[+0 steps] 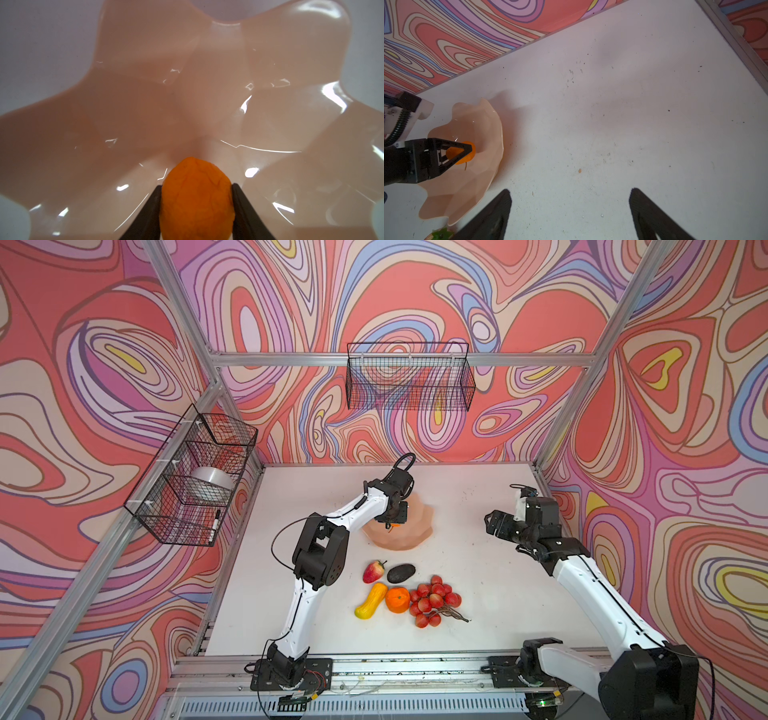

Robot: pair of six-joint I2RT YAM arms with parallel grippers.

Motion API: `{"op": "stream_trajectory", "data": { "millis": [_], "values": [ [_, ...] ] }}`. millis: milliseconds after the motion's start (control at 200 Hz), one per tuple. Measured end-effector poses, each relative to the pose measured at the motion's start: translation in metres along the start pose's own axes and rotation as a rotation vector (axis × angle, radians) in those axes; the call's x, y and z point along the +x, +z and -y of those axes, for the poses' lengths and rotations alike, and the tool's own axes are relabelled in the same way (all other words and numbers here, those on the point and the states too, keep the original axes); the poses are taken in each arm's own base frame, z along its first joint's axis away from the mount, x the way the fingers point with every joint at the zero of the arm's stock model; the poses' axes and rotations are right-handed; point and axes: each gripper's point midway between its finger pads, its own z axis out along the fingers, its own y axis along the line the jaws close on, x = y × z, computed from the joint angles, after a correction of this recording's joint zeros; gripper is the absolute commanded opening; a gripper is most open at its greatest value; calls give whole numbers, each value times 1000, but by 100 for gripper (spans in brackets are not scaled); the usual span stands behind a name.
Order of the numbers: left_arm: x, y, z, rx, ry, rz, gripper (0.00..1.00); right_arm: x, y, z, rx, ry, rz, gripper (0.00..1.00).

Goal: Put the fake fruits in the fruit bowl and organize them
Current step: 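Carry the tangerine with the left gripper into the peach bowl and release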

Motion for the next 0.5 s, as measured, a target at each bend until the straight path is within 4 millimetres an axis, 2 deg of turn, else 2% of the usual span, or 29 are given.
{"op": "stream_trajectory", "data": {
  "millis": [110,175,320,411,476,501],
  "values": [
    [3,3,-1,-3,-15,-13,73,-4,-4,-2,-5,0,6,92],
    [4,3,0,4,-22,-17,80,-5,-5,-3,-9,1,4,91],
    [0,-1,3,18,-34,2,85,-1,-7,-11,-50,6,-17,89],
    [-12,-26,2,27,-28,58,87,2,-9,-23,-90,-3,-28,88],
    [-30,-63,1,39,-21,150,88,9,-9,-39,-120,-30,-44,88],
    [-37,-83,-1,46,-20,198,88,14,-9,-48,-139,-46,-56,88]
  ]
}}
